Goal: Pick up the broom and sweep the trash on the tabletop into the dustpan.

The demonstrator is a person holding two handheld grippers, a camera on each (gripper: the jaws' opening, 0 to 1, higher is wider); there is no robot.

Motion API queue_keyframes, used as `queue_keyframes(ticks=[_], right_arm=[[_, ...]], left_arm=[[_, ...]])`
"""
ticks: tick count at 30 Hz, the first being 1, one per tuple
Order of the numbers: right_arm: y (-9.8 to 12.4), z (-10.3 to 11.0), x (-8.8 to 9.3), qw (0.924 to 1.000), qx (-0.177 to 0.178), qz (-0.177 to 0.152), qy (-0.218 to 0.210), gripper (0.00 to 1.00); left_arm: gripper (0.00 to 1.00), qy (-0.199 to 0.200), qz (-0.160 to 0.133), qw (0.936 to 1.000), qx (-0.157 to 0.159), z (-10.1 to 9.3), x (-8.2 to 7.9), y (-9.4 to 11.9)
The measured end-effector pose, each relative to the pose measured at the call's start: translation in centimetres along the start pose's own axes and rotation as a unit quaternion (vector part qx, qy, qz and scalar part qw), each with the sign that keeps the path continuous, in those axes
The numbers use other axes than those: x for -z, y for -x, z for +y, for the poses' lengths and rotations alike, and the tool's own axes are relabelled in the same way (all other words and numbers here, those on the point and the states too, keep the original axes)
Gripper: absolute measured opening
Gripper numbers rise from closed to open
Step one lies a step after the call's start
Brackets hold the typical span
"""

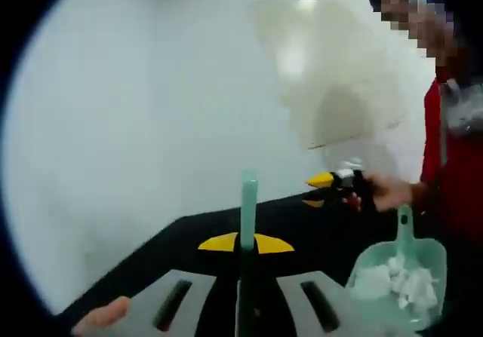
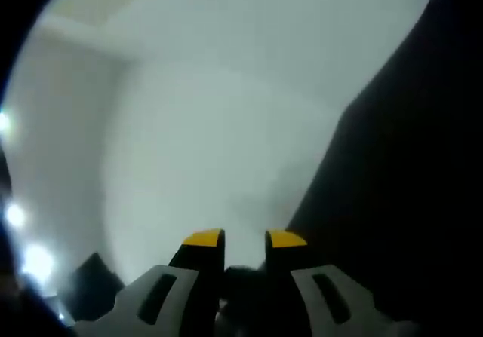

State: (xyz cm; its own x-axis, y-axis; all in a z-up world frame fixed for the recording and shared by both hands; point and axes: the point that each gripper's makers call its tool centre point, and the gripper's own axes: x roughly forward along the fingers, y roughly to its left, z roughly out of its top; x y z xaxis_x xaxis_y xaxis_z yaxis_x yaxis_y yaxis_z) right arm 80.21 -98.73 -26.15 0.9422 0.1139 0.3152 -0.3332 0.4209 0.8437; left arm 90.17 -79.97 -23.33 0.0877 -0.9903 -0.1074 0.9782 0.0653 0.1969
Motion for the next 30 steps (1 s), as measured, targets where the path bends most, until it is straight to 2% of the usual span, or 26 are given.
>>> queue_keyframes(ticks=[1, 2, 3, 5, 6, 8, 10, 12, 15, 19, 20, 21, 22, 23, 24, 25, 26, 27, 29, 30], right_arm=[[0.0, 0.0, 0.0, 1.0, 0.0, 0.0, -0.001, 0.23], [0.0, 0.0, 0.0, 1.0, 0.0, 0.0, -0.001, 0.23], [0.0, 0.0, 0.0, 1.0, 0.0, -0.001, -0.002, 0.23], [0.0, 0.1, 0.0, 1.0, 0.0, -0.001, -0.002, 0.23], [0.0, 0.1, 0.0, 1.0, 0.0, -0.001, -0.003, 0.23], [0.0, 0.1, 0.0, 1.0, 0.0, -0.002, -0.005, 0.23], [0.0, 0.0, -0.1, 1.0, 0.0, -0.003, -0.007, 0.23], [0.0, 0.0, -0.1, 1.0, -0.001, -0.004, -0.008, 0.23], [0.0, -0.1, 0.0, 1.0, 0.001, -0.002, -0.006, 0.23], [-0.1, -0.2, 0.0, 1.0, 0.004, 0.0, -0.002, 0.23], [-0.1, -0.3, 0.0, 1.0, 0.005, 0.001, -0.002, 0.23], [-0.2, -0.3, 0.0, 1.0, 0.005, 0.001, -0.001, 0.23], [-0.2, -0.3, -0.1, 1.0, 0.005, 0.001, -0.001, 0.23], [-0.3, -0.4, -0.1, 1.0, 0.006, 0.0, -0.001, 0.23], [-0.3, -0.5, -0.1, 1.0, 0.006, 0.0, -0.002, 0.23], [-0.3, -0.5, -0.1, 1.0, 0.007, -0.001, -0.003, 0.23], [-0.3, -0.5, -0.2, 1.0, 0.007, -0.001, -0.004, 0.23], [-0.3, -0.5, -0.2, 1.0, 0.007, -0.002, -0.005, 0.23], [-0.2, -0.3, -0.1, 1.0, 0.003, -0.002, -0.008, 0.23], [-0.2, -0.3, -0.1, 1.0, 0.002, -0.002, -0.009, 0.23]], left_arm=[[0.04, -0.006, 0.018, 0.9998, -0.005, 0.2, 0.0, 0.6], [0.04, -0.004, 0.018, 0.9998, -0.001, -0.2, -0.5, 1.2], [0.04, -0.002, 0.023, 0.9997, 0.01, -0.7, -0.6, 2.0], [0.04, 0.014, 0.054, 0.9979, 0.034, -1.9, 0.2, 4.0], [0.05, 0.006, 0.053, 0.9974, 0.047, -2.7, 0.3, 5.0], [0.05, 0.001, 0.053, 0.9972, 0.053, -4.1, 0.5, 7.2], [0.05, 0.004, 0.065, 0.9974, 0.032, -4.5, 1.0, 8.5], [0.05, -0.008, 0.07, 0.9975, -0.005, -4.2, 1.3, 10.1], [0.04, 0.009, 0.044, 0.999, -0.005, -5.3, 0.5, 12.0], [0.04, 0.002, 0.044, 0.999, -0.004, -7.7, -0.9, 13.6], [0.04, 0.004, 0.045, 0.9988, -0.021, -7.3, -1.3, 13.7], [0.04, 0.001, 0.052, 0.9965, -0.066, -5.9, -1.5, 13.8], [0.04, 0.0, 0.053, 0.994, -0.096, -4.6, -1.6, 13.8], [0.04, -0.019, 0.054, 0.9899, -0.13, -3.2, -1.9, 13.8], [0.04, -0.031, 0.058, 0.9862, -0.152, -2.1, -2.1, 13.7], [0.04, -0.015, 0.055, 0.9846, -0.165, -1.2, -2.1, 13.5], [0.04, -0.002, 0.061, 0.9853, -0.16, -0.9, -1.9, 13.0], [0.04, 0.001, 0.08, 0.9857, -0.148, -0.8, -1.4, 12.5], [0.04, -0.018, 0.134, 0.9843, -0.114, -0.9, -0.4, 11.8], [0.04, -0.004, 0.172, 0.9802, -0.098, -1.0, 0.2, 11.6]])
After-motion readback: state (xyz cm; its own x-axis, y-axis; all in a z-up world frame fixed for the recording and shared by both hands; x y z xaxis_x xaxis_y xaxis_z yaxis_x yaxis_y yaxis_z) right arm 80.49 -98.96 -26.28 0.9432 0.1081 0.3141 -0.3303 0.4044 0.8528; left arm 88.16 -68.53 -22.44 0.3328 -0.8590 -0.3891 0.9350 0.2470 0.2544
